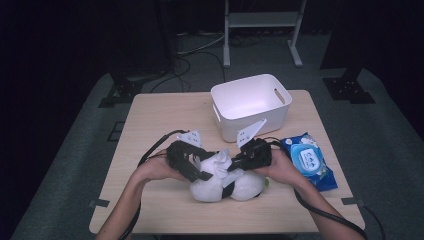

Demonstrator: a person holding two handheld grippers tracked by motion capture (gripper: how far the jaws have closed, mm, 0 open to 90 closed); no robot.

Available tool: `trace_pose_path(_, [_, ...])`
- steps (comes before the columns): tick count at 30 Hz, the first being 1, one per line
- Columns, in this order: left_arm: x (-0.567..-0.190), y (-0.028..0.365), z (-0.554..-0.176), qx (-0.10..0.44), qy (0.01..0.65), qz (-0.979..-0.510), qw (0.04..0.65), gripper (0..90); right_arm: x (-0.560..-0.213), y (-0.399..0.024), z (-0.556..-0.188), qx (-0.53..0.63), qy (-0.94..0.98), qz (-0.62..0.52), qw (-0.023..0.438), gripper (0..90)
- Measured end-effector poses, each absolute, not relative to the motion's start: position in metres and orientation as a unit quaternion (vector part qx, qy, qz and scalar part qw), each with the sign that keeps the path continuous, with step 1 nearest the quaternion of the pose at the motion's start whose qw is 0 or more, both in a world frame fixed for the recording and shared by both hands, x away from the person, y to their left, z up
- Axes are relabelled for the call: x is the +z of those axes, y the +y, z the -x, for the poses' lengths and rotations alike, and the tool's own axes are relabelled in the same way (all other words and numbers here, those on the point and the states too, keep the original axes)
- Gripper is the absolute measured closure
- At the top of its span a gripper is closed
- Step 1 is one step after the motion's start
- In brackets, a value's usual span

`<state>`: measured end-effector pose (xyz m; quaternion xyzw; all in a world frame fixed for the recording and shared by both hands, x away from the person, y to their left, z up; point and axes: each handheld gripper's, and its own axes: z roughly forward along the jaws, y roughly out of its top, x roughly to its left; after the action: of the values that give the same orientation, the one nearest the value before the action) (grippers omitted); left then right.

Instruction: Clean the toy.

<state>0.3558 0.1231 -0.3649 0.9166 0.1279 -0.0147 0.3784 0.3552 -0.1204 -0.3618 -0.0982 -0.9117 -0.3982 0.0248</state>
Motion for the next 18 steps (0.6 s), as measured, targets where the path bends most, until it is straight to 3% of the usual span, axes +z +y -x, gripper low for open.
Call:
trace_pose_path(13, [-0.369, 0.128, -0.344, -0.001, 0.102, -0.916, 0.388, 7.8, -0.344, -0.082, -0.35, -0.408, -0.91, 0.068, 0.012, 85.0])
trace_pose_path(18, [-0.372, 0.132, -0.34, 0.0, 0.099, -0.916, 0.39, 8.0, -0.345, -0.094, -0.353, -0.398, -0.914, 0.079, 0.015, 84.7])
